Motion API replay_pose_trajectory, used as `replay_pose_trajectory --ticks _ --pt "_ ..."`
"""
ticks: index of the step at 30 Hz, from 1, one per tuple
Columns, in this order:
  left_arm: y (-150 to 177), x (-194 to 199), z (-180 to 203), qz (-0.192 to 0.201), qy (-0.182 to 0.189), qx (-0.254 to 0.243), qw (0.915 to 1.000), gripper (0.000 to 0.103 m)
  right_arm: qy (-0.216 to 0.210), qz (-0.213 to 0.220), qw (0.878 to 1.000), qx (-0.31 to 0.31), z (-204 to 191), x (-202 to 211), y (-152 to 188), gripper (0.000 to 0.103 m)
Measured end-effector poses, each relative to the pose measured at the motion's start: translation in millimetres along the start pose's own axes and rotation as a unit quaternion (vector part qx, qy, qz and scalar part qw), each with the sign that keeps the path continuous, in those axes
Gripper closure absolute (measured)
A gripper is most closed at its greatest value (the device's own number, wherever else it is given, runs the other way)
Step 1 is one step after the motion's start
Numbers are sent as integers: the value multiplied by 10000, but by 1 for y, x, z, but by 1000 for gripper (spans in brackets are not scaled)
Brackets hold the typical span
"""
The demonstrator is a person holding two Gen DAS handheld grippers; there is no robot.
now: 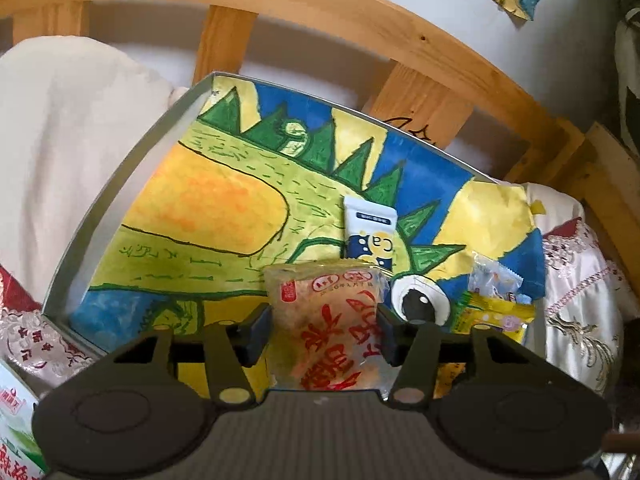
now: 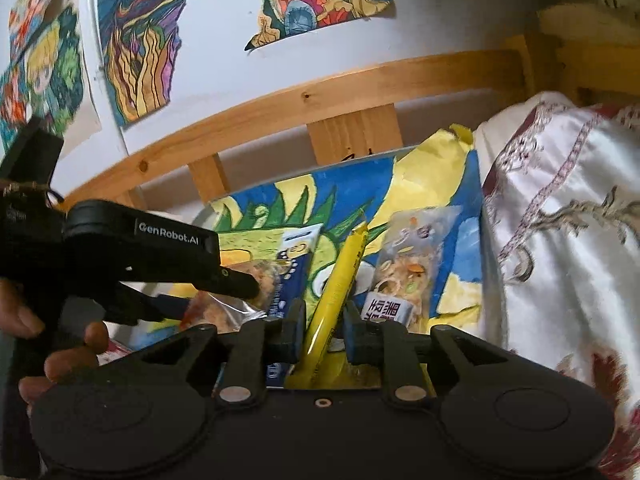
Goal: Organize snacks
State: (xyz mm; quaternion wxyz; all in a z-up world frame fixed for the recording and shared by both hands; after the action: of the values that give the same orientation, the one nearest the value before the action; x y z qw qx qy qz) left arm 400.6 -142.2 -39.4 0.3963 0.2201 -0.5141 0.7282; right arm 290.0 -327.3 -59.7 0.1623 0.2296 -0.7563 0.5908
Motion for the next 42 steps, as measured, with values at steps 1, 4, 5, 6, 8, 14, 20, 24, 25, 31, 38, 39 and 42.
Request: replay_pose_trajectory --ticks 1,4,5,6,8,14,20,24,25,31,38,39,42 --pt "1 0 1 14 -54 2 10000 36 63 32 9999 115 -2 1 0 78" --pt "2 4 4 70 -215 -82 9997 19 235 173 9984 494 -10 4 1 56" --pt "2 7 4 142 -255 -129 9995 18 286 226 9977 578 -12 6 1 45" --pt "3 11 5 232 -294 -198 9991 14 329 288 9969 655 -13 7 0 41" --pt "4 19 5 371 -346 -284 9983 6 364 356 9961 720 -15 10 -1 38" --pt "7 51 -1 850 -533 -308 9945 1 435 549 9953 669 -18 23 -7 21" --pt "19 92 -15 1373 -814 -200 9870 1 406 725 9951 532 -22 44 -11 8" --pt "28 116 -26 1591 -1051 -119 9816 1 389 851 9941 549 -28 65 -10 2" --pt "30 122 -29 1634 -1089 -108 9805 1 386 904 9935 577 -31 72 -10 1" --pt "47 160 -45 1815 -1353 -69 9740 1 247 1151 9899 790 -51 101 -8 1" --pt "79 200 -58 2015 -1580 40 9666 1 141 1277 9866 1006 -74 131 7 1" --pt "85 206 -60 2051 -1573 69 9660 1 135 1278 9865 1014 -77 136 10 1" --pt "103 221 -65 2161 -1522 86 9644 1 114 1240 9875 970 -81 148 19 1"
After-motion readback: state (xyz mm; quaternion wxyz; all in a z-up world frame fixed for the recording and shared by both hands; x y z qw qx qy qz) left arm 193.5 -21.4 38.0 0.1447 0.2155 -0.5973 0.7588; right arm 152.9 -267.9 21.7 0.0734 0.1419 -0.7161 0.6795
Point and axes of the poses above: each gripper's, at about its wrist camera, not at the fingertips, and x roughly against the way its jaws point, z to its right, y to its underside, the point moved 1 cm from there along -x, roughly the way its jaws point, and after that the axes turned 2 degrees about y, right-handed, at the moved point
